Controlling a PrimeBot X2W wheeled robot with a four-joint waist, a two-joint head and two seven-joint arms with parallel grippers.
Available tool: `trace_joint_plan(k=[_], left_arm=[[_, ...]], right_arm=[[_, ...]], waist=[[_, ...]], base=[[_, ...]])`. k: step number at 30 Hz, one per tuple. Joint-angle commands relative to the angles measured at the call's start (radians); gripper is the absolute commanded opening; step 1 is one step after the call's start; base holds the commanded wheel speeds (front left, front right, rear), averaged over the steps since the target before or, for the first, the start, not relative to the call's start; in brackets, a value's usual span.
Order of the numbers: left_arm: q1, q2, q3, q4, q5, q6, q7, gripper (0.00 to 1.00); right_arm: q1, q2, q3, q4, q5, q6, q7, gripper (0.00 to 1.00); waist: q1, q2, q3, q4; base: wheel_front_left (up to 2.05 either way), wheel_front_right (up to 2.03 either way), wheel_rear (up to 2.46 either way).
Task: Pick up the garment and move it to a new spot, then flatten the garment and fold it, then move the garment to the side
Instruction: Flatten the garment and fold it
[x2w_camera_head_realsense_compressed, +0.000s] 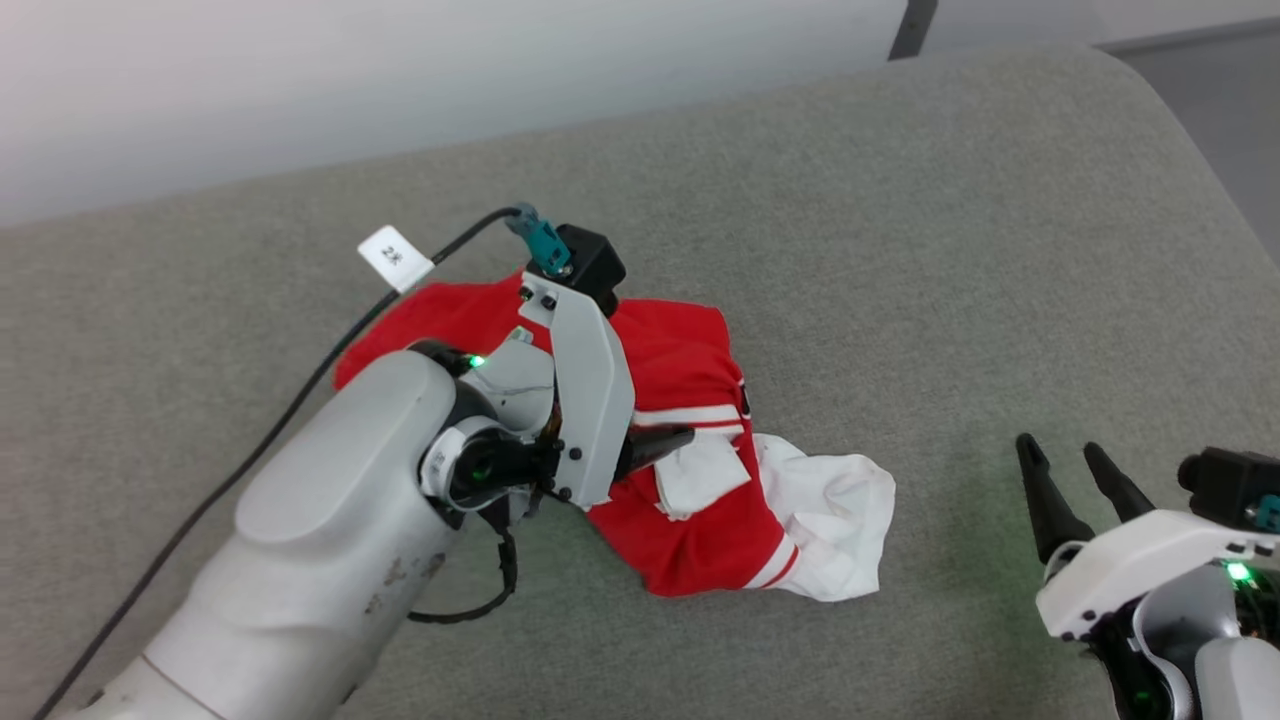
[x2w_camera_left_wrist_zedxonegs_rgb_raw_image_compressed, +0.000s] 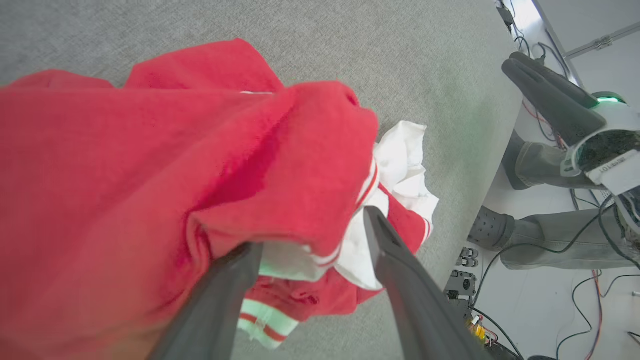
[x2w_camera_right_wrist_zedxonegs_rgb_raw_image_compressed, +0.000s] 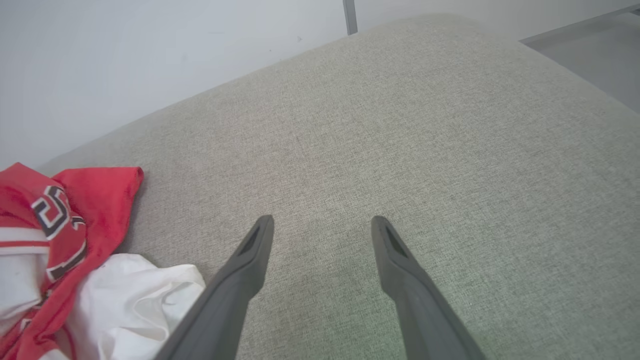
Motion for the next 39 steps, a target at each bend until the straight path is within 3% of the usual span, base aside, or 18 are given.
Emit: trace_joint_plan(k=[1,14,31,32,33,34,35,39], left_arm=[[0.002,0.007,0.001,-0.025,-0.005,0.007,0.010,1.00],[0.127,0.038,-0.007,-0.232,-0.074,0.129,0.110,1.00],[0.141,0.048,0.027,-0.130,-0.056,0.129,0.019,1.00],[0.139,0.045,0.027,-0.123,-0.058,0.127,0.018,0.55],[0.137,0.042,0.028,-0.118,-0.060,0.125,0.014,0.47],[0.136,0.038,0.030,-0.112,-0.063,0.125,0.013,0.47],[0.137,0.034,0.029,-0.104,-0.068,0.128,0.020,0.00],[0.128,0.029,0.030,-0.100,-0.083,0.134,0.041,0.00]], right_arm=[[0.021,0.002,-0.009,-0.001,-0.009,-0.001,0.000,1.00],[0.041,0.003,-0.019,-0.040,-0.018,-0.001,0.009,1.00],[0.025,0.004,-0.008,-0.030,-0.005,-0.001,-0.006,1.00],[0.025,0.004,-0.008,-0.029,-0.005,-0.001,-0.008,1.00],[0.023,0.004,-0.008,-0.028,-0.005,-0.001,-0.008,1.00],[0.022,0.004,-0.008,-0.028,-0.006,-0.001,-0.009,1.00],[0.021,0.004,-0.007,-0.027,-0.007,-0.001,-0.010,1.00],[0.017,0.004,-0.008,-0.022,-0.007,-0.001,-0.012,1.00]], waist=[[0.0000,0.0000,-0.019,0.016],[0.0000,0.0000,-0.046,0.027],[0.0000,0.0000,-0.005,-0.018],[0.0000,0.0000,-0.004,-0.018],[0.0000,0.0000,-0.003,-0.017],[0.0000,0.0000,-0.002,-0.016],[0.0000,0.0000,-0.002,-0.016],[0.0000,0.0000,-0.003,-0.009]], base=[[0.00,0.00,0.00],[0.00,0.00,0.00],[0.00,0.00,0.00],[0.00,0.00,0.00],[0.00,0.00,0.00],[0.00,0.00,0.00],[0.00,0.00,0.00],[0.00,0.00,0.00]])
